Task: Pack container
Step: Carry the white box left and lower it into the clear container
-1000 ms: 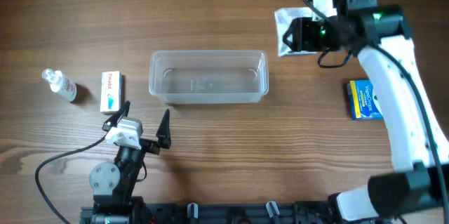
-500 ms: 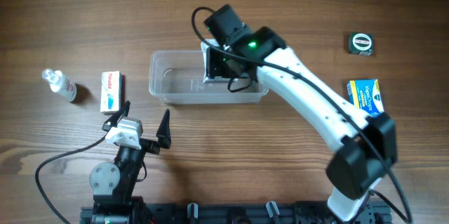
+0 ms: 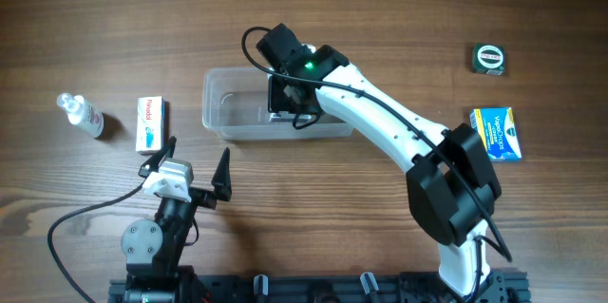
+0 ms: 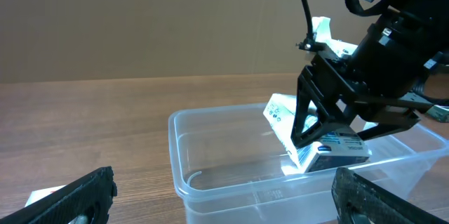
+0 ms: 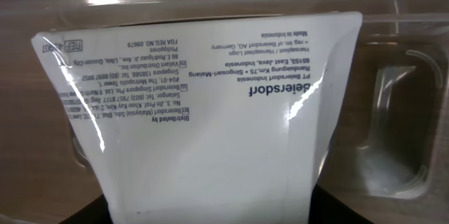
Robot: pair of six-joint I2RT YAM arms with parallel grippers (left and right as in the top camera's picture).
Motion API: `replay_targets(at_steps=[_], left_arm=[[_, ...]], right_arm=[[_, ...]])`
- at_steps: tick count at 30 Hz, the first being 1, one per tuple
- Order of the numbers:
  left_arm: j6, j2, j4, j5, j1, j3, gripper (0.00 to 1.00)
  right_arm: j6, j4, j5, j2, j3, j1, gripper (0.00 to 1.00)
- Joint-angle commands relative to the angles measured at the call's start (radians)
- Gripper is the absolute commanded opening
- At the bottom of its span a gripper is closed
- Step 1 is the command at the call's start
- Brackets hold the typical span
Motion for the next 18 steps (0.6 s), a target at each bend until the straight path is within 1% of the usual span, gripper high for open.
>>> replay_targets(at_steps=[1, 4, 10, 18], left_arm=[[0.016, -0.006, -0.003, -0.006, 0.005, -0.005, 1.0], [0.016, -0.006, -0.003, -0.006, 0.005, -0.005, 1.0], [0.016, -0.006, -0.003, -0.006, 0.005, -0.005, 1.0], [0.016, -0.006, -0.003, -0.006, 0.005, -0.005, 1.0]], right_arm=[[0.014, 0.013, 0.024, 0.053, 0.009, 0.002, 0.63], [0.013, 0.007, 0.024, 0.082, 0.009, 0.002, 0.66], [0.01, 0.001, 0.024, 0.085, 0.009, 0.002, 0.66], [-0.029, -0.079, 0.023, 0.068, 0.01, 0.002, 0.67]])
